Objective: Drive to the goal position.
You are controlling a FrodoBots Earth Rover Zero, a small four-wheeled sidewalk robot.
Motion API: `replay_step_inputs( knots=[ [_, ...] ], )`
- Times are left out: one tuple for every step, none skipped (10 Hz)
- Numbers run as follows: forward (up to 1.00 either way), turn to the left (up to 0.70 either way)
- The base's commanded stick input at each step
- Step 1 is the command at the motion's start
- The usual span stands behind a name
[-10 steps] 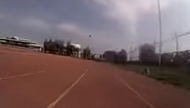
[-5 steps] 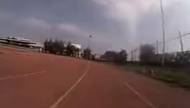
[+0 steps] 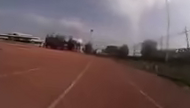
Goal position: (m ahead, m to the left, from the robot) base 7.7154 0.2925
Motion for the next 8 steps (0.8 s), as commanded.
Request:
replay_step_inputs(
  knots=[
    [0.7,0.0],
    [0.7,0.0],
    [0.7,0.0],
    [0.7,0.0],
    [0.7,0.0],
    [0.7,0.0],
    [0.7,0.0],
    [0.7,0.0]
  ],
)
